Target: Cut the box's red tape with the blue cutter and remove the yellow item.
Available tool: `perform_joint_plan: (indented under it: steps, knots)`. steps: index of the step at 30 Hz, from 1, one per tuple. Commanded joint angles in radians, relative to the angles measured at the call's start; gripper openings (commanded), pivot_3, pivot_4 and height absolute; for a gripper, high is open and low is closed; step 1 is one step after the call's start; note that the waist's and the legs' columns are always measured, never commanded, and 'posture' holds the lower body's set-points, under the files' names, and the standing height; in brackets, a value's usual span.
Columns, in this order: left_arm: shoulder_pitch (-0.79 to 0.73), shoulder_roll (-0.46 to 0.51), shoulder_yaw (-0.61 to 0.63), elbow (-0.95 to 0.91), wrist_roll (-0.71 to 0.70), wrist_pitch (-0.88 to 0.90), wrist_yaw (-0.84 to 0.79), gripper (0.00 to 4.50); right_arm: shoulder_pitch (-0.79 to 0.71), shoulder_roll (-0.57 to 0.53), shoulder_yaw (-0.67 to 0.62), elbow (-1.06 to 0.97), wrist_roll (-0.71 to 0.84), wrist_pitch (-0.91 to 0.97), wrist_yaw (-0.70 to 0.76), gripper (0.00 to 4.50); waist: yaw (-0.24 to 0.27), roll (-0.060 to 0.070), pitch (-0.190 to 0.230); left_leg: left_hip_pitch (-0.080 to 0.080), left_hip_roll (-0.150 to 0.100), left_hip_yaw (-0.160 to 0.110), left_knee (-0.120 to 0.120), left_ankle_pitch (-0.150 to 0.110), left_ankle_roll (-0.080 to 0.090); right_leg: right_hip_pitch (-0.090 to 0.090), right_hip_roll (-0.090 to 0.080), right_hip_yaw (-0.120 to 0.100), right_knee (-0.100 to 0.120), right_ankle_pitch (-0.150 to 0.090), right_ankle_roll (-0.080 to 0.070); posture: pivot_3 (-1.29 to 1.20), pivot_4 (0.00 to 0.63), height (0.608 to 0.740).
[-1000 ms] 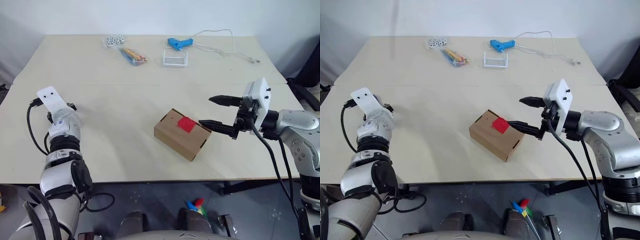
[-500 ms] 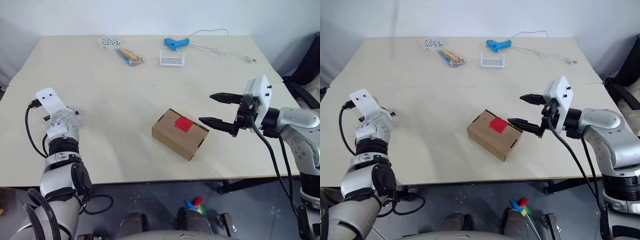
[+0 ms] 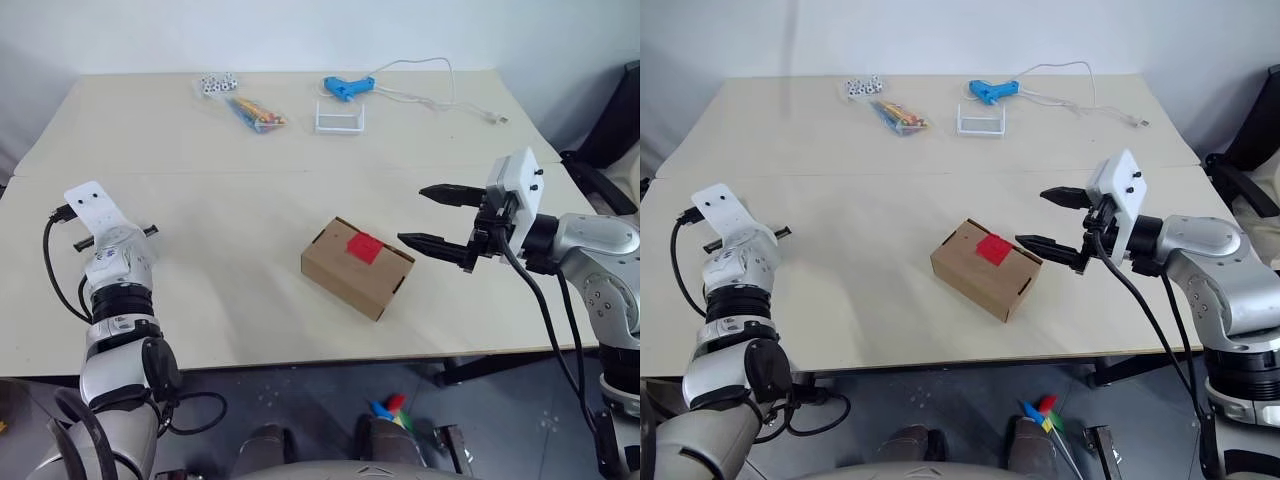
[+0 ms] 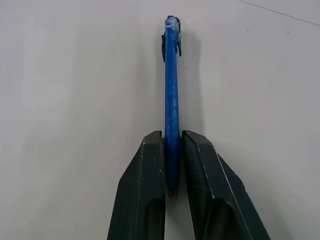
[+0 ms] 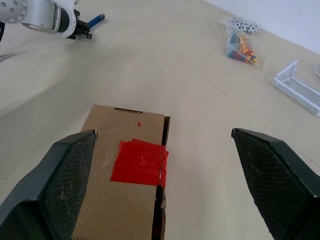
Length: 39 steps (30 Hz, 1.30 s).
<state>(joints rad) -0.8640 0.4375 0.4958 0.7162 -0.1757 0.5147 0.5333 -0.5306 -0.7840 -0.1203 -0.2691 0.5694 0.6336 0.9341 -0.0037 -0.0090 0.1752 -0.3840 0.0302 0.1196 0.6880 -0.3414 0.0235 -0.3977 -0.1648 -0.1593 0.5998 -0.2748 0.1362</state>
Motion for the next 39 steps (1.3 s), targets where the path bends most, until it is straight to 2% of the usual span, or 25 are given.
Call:
perform_joint_plan:
  steps: [1, 15, 21, 28, 34, 39]
  knots:
    - [0.036, 0.003, 0.018, -0.02, -0.008, 0.049, 0.01, 0.69, -0.02, -0.013, -0.008, -0.011, -0.002, -0.005, -0.002, 4.5, 0.0, 0.0, 0.0, 0.0, 0.0, 0.0, 0.0, 0.0, 0.0, 0.0, 0.0, 0.0, 0.0, 0.0, 0.0, 0.0, 0.15, 0.74]
    - [0.049, 0.003, -0.056, -0.138, 0.019, 0.137, -0.07, 0.69, -0.03, -0.005, 0.005, -0.002, -0.006, -0.008, -0.004, 4.5, 0.004, 0.0, 0.0, 0.0, 0.0, 0.0, 0.0, 0.0, 0.0, 0.0, 0.0, 0.0, 0.0, 0.0, 0.0, 0.0, 0.15, 0.74]
    - [0.025, 0.014, -0.102, -0.144, 0.059, 0.208, -0.085, 2.34, -0.029, -0.003, 0.003, -0.004, -0.008, -0.008, -0.007, 4.5, 0.018, 0.0, 0.0, 0.0, 0.0, 0.0, 0.002, 0.0, 0.0, 0.0, 0.0, 0.0, 0.001, 0.0, 0.0, 0.0, 0.15, 0.74]
    - [0.024, 0.015, -0.138, -0.169, 0.099, 0.233, -0.109, 4.48, -0.023, -0.005, 0.0, -0.009, -0.007, -0.007, -0.01, 4.5, 0.033, 0.0, 0.0, -0.002, 0.0, -0.001, 0.005, 0.0, 0.0, 0.0, 0.0, 0.0, 0.002, 0.0, 0.0, 0.0, 0.15, 0.74]
    - [0.028, -0.005, -0.083, -0.159, 0.082, 0.224, -0.094, 4.48, -0.023, -0.004, 0.002, -0.006, -0.009, -0.011, -0.01, 4.5, 0.03, 0.0, 0.0, -0.002, 0.0, -0.001, 0.005, 0.0, 0.0, 0.0, 0.0, 0.0, 0.002, 0.0, 0.0, 0.0, 0.15, 0.74]
    - [0.04, -0.012, -0.066, -0.123, 0.071, 0.151, -0.136, 4.48, -0.028, -0.001, 0.006, -0.003, -0.01, -0.011, -0.01, 4.5, 0.031, 0.0, 0.0, -0.002, 0.0, -0.002, 0.006, 0.0, 0.0, 0.0, 0.0, 0.0, 0.003, 0.0, 0.0, 0.0, 0.15, 0.74]
